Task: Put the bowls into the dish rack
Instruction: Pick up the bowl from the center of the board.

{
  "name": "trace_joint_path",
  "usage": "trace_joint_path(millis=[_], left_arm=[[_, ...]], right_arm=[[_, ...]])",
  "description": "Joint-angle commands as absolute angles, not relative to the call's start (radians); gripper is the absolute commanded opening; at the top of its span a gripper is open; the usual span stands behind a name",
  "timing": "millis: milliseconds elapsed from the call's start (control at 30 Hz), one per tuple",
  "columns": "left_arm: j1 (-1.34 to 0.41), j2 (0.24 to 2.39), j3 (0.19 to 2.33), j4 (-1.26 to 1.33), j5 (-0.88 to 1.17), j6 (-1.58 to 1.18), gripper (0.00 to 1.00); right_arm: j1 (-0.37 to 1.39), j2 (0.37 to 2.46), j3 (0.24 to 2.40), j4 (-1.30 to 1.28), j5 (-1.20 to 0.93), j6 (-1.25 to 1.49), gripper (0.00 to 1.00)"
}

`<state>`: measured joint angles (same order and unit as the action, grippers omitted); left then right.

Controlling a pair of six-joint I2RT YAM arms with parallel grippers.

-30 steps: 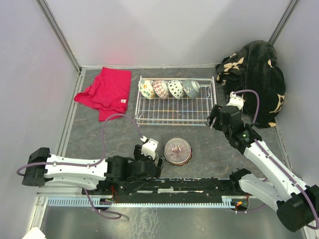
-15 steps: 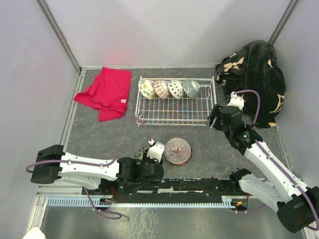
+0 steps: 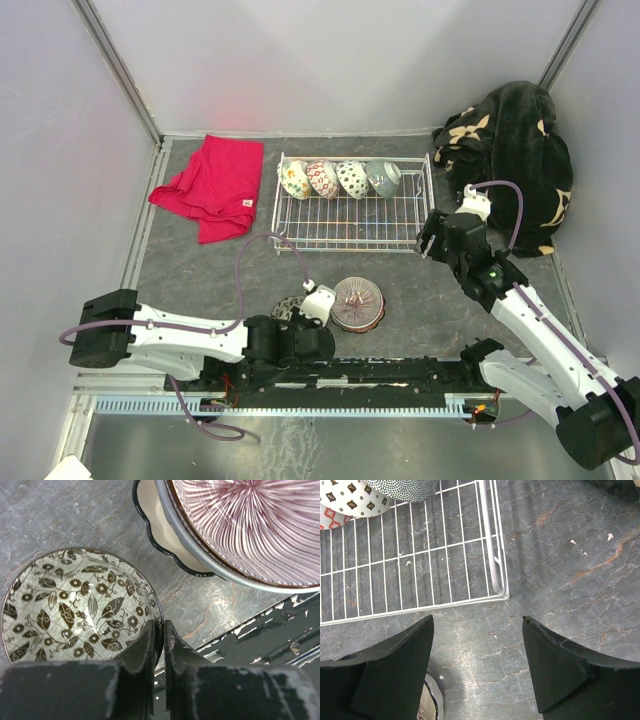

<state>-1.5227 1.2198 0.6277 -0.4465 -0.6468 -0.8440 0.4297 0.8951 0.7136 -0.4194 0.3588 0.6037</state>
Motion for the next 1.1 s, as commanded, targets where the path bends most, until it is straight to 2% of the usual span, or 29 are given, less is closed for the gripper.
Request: trace_joint_path(millis=[0, 67, 1067], left_arm=[[-1.529, 1.200, 0.667, -0.436, -0.690, -0.891, 0.05], [-1.530, 1.187, 0.667, -0.438, -0.692, -0.889, 0.03], [-1.529, 0.862, 0.692, -0.459, -0.756, -0.827, 0.03]], right_arm=[[0.426, 0.876, 0.724, -0.404, 0.371, 0.595, 0.79], [0.425, 0.875, 0.724, -0.405, 0.373, 0.594, 0.79], [0.425, 0.868, 0.722, -0.405, 0.368, 0.596, 0.79]])
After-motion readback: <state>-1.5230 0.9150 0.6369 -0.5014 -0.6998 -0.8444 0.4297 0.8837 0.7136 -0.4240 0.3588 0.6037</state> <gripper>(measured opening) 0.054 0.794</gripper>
